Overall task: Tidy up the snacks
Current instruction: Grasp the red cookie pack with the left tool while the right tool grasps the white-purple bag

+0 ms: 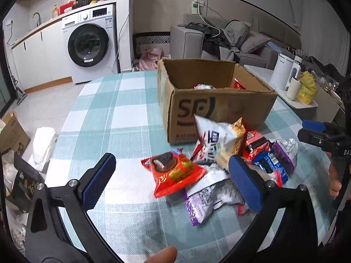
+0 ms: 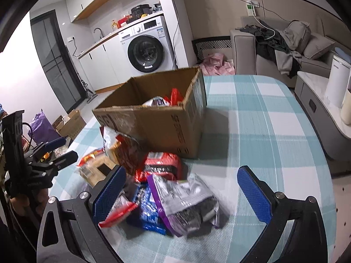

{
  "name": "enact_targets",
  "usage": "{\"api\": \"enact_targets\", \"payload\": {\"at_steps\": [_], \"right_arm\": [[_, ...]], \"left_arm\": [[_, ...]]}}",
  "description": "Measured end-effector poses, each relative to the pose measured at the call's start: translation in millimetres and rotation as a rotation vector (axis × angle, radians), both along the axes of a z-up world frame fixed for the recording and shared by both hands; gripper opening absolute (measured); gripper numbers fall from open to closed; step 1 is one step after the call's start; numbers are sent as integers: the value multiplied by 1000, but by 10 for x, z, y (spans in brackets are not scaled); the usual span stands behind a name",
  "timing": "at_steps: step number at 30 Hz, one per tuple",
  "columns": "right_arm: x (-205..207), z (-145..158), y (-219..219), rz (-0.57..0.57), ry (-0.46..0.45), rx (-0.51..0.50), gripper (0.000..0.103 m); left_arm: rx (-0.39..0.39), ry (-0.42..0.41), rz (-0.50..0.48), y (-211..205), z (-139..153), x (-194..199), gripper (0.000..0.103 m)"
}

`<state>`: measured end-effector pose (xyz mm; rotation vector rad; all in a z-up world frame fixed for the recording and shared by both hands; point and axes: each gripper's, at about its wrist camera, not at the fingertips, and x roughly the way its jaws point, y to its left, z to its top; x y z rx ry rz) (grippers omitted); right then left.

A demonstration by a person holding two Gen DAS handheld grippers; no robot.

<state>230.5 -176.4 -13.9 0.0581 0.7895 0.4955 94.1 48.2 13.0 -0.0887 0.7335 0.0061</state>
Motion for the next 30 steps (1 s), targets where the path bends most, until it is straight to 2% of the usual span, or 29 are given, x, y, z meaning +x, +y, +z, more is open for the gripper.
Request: {"api": "enact_targets", "payload": {"at_steps": [18, 30], "right_arm": [[-47, -450, -165, -2, 93, -28, 103], [5, -563, -138, 16, 121, -37, 103]], "left_arm": [[-22, 65, 66, 224, -311, 82, 102], [-83, 108, 88, 350, -410, 333, 102]]}}
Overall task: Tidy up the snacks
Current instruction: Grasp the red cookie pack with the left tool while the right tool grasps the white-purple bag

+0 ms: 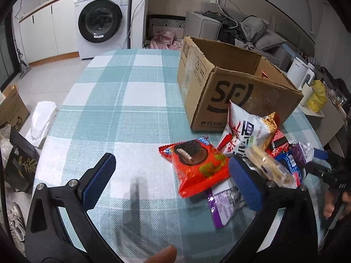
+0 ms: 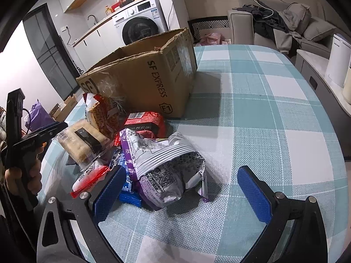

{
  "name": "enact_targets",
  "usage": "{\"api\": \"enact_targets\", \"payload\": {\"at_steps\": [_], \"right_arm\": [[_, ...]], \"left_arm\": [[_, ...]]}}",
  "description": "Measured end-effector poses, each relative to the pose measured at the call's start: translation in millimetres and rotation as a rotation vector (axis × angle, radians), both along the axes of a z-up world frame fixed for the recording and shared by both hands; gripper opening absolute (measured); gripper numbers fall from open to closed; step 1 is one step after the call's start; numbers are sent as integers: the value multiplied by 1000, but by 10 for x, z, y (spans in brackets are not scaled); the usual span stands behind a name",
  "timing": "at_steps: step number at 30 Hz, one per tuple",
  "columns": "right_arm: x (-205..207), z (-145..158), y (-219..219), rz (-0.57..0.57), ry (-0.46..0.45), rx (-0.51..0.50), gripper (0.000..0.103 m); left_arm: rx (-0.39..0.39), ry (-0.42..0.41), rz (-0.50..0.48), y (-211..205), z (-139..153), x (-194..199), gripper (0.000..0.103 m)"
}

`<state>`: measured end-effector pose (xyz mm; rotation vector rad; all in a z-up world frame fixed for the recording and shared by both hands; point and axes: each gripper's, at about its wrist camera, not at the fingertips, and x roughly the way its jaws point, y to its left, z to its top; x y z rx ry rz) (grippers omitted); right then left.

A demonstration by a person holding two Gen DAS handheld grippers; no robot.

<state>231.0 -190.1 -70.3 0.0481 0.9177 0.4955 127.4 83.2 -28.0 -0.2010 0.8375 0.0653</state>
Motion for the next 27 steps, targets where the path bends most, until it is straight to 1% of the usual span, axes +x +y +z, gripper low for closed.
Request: {"api": "enact_targets", "payload": {"at_steps": [6, 7, 9, 11, 13, 16, 19, 23, 27], "right_arm": [[41, -62, 30, 8, 23, -5, 103], [45, -69, 37, 12, 26, -4, 103], [52, -86, 55, 18, 27, -9, 103], [52, -93, 64, 21, 27, -9, 103], [53, -98, 74, 25, 27, -11, 103], [61, -110, 78, 24, 24, -20, 102], [76, -118, 54, 16, 30, -10, 102], [95, -134, 13, 12, 30, 1, 102], [123, -140, 8, 10, 29, 3, 102]], "left_arm": [[-11, 44, -1, -12, -105, 218, 102], [-20, 48, -5, -8, -120, 233, 102], [-63, 59, -14, 9, -135, 283, 102], [-80, 59, -14, 14, -131, 310, 102], [-69, 57, -19, -1, -134, 335, 102], [-89, 64, -15, 27, -160, 337, 102], [-75, 65, 0, 76, -174, 290, 102], [-59, 99, 24, 143, -255, 337, 102], [-51, 115, 20, 145, -322, 364, 102]]}}
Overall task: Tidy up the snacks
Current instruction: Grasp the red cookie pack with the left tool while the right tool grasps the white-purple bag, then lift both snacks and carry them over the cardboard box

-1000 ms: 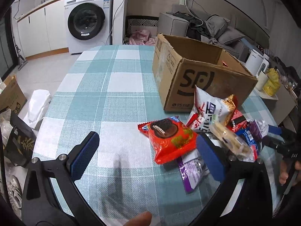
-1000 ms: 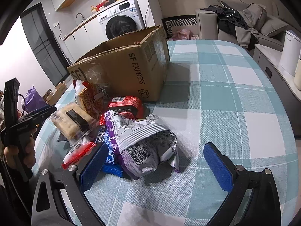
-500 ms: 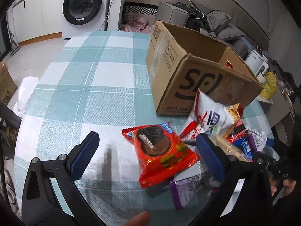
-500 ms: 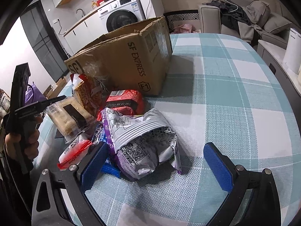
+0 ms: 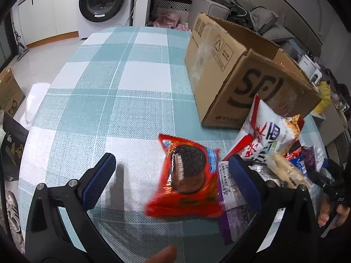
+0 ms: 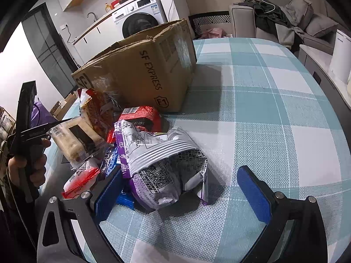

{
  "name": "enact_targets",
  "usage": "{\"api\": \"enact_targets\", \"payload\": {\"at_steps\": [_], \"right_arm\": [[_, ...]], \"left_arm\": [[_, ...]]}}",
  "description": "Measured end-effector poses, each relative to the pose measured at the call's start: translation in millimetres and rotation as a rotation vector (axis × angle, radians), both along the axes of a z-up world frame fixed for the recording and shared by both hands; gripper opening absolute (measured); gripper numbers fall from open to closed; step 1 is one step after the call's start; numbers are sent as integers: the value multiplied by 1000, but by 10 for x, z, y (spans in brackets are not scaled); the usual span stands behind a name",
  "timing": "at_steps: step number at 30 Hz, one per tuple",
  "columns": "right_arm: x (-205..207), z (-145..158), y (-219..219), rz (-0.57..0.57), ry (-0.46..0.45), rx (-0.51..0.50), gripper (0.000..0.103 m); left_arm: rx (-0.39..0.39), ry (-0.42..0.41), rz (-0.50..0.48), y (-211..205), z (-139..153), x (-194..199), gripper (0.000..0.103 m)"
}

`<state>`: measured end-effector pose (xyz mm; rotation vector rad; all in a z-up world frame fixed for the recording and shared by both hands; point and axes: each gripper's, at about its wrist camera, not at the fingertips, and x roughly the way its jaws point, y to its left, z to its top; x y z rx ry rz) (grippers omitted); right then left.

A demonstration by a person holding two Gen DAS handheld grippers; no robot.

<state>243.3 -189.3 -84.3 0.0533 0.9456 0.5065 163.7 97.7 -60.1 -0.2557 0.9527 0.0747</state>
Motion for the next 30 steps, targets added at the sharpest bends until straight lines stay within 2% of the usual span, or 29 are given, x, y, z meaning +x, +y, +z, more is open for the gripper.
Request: {"api": "enact_targets", "payload": {"at_steps": [5, 9, 14, 17, 21, 30], "right_arm": [[4, 21, 11, 5, -5, 6, 98], [0, 49, 33, 15, -13, 8, 92], [45, 62, 70, 24, -13, 14, 87], [62, 60, 94, 24, -11, 18, 83], [55, 72, 130, 32, -18, 15, 74], [-4, 79, 157, 37, -39, -7, 57]], "left_arm": [[20, 19, -4, 1, -62, 13, 102], [13, 24, -11, 27, -76, -12, 94], [58, 21, -45, -17, -76, -68, 86], [72, 12, -70, -54, -63, -115, 75], [105, -10, -112, -137, -44, -169, 47], [95, -33, -124, -169, -29, -225, 45]]}}
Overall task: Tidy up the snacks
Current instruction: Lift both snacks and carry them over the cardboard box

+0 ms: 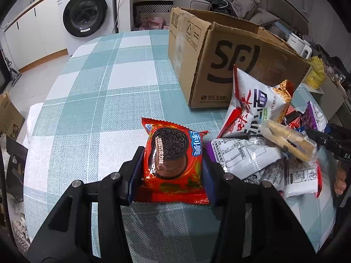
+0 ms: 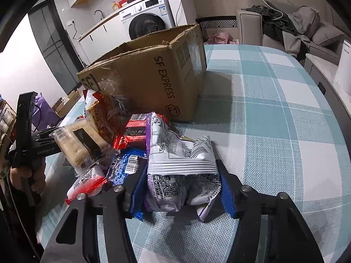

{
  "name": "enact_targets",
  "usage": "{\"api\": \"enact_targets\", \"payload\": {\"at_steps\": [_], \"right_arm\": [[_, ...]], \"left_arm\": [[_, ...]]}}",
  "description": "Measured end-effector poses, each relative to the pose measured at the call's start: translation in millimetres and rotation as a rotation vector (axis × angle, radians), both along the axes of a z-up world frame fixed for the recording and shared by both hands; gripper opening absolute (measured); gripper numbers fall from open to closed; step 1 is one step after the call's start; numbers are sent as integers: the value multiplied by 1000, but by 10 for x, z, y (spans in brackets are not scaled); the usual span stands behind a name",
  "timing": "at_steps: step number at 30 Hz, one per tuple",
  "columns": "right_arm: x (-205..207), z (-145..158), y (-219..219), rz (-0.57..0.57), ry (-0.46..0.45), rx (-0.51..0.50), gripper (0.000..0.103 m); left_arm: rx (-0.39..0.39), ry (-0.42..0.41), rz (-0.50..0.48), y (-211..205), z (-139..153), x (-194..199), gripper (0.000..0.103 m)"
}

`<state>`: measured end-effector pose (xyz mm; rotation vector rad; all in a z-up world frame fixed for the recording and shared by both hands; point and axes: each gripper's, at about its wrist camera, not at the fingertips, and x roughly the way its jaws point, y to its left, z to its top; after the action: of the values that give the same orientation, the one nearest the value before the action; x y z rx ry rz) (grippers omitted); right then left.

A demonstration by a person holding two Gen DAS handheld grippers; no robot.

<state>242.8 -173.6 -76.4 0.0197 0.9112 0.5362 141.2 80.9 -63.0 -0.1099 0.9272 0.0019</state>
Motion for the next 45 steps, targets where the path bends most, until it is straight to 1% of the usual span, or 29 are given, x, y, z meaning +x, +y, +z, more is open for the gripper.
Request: {"api": "enact_targets", "payload": {"at_steps": [10, 19, 30, 45], "right_arm": [[-90, 77, -60, -9, -43, 13, 54], [-201, 247, -141, -29, -79, 39, 54], [-326, 614, -148, -25, -151, 75, 54], [-303, 1151, -33, -7, -252, 124, 54]], "left_arm": [[-17, -50, 24, 43, 141, -125, 45], [-17, -113, 23, -24, 401, -274, 45], [-7, -209, 9, -201, 834, -392, 45], [17, -318, 6, -379, 1359, -333, 45]]}}
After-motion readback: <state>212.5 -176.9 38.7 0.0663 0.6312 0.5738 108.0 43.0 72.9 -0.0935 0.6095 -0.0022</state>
